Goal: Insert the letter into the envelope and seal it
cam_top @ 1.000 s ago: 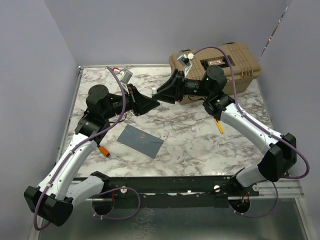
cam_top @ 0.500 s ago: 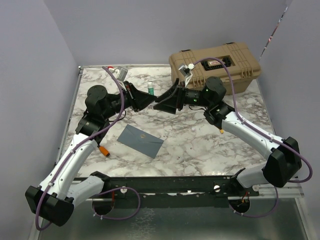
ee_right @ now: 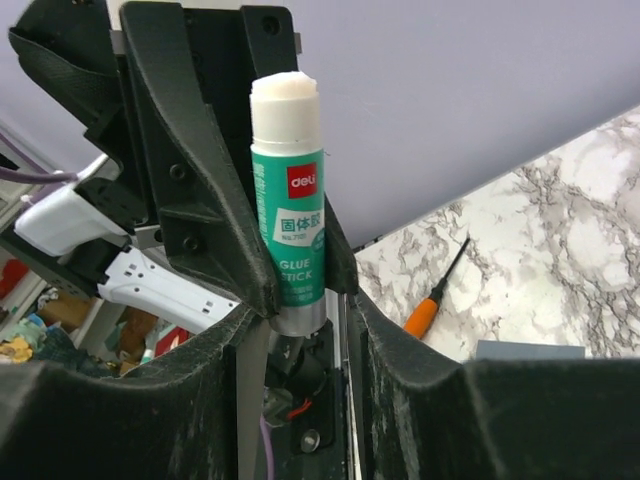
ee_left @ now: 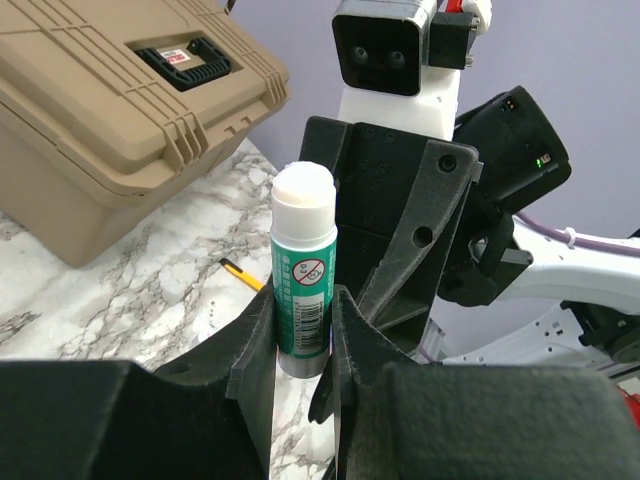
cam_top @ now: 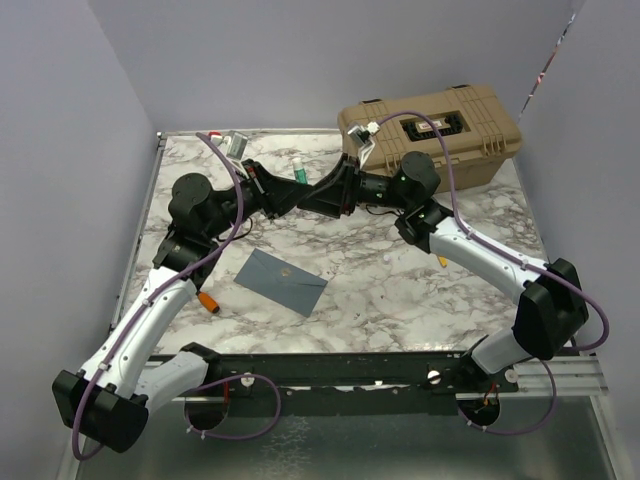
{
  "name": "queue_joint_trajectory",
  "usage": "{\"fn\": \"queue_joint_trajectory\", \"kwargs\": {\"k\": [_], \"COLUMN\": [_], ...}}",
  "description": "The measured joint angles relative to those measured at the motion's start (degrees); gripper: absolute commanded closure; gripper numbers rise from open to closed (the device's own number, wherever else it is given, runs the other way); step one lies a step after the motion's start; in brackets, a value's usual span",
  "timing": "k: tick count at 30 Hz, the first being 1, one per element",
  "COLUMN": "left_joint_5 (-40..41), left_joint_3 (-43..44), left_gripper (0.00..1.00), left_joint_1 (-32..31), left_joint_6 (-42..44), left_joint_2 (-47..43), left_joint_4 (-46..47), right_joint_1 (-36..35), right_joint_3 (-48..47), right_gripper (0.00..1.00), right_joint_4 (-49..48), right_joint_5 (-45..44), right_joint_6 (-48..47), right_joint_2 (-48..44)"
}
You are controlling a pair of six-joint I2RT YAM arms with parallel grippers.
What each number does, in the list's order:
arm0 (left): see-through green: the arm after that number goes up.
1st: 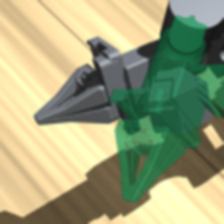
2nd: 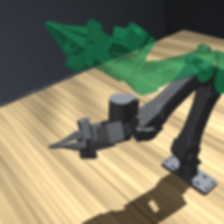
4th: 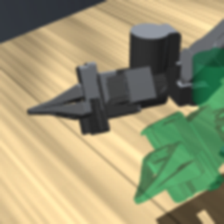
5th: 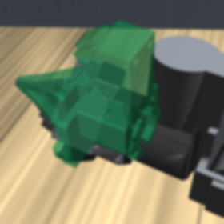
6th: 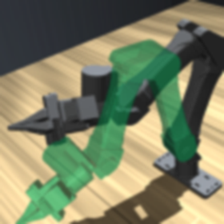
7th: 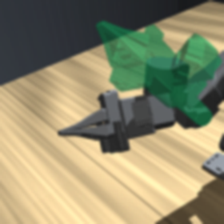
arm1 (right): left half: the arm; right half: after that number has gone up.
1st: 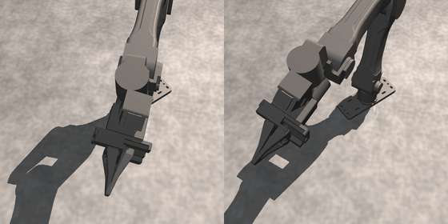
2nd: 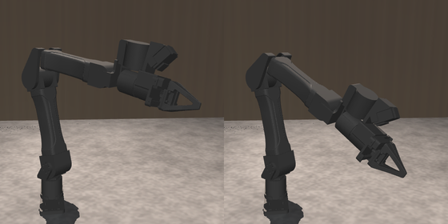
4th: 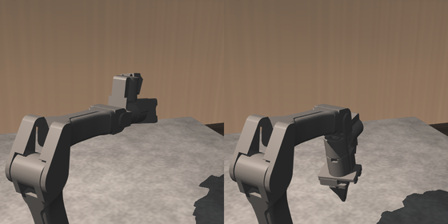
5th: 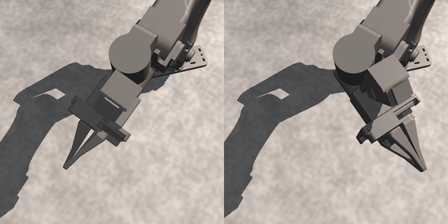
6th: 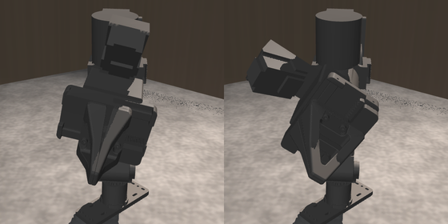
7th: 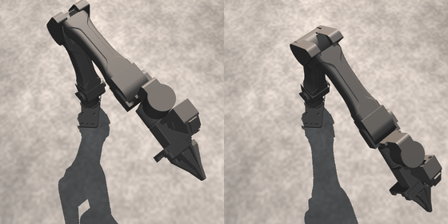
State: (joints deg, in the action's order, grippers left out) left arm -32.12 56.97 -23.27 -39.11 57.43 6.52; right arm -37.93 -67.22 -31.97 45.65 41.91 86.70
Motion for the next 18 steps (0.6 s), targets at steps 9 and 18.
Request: {"fn": "queue_joint_trajectory", "kwargs": {"k": [9, 18], "left_joint_5": [0.5, 1.5], "left_joint_3": [-0.9, -3.2], "left_gripper": [0.95, 0.53], "left_joint_1": [0.3, 0.4], "left_joint_6": [-2.5, -4.9], "left_joint_2": [0.0, -1.4], "left_joint_4": [4.7, 8.9], "right_joint_1": [-0.2, -0.7], "right_joint_3": [0.0, 0.8], "right_gripper": [1.00, 1.00], "right_joint_4": [-3.6, -5.5], "right_joint_5": [-1.4, -2.6], "right_joint_6": [2.4, 3.8], "right_joint_2": [0.0, -0.3]}}
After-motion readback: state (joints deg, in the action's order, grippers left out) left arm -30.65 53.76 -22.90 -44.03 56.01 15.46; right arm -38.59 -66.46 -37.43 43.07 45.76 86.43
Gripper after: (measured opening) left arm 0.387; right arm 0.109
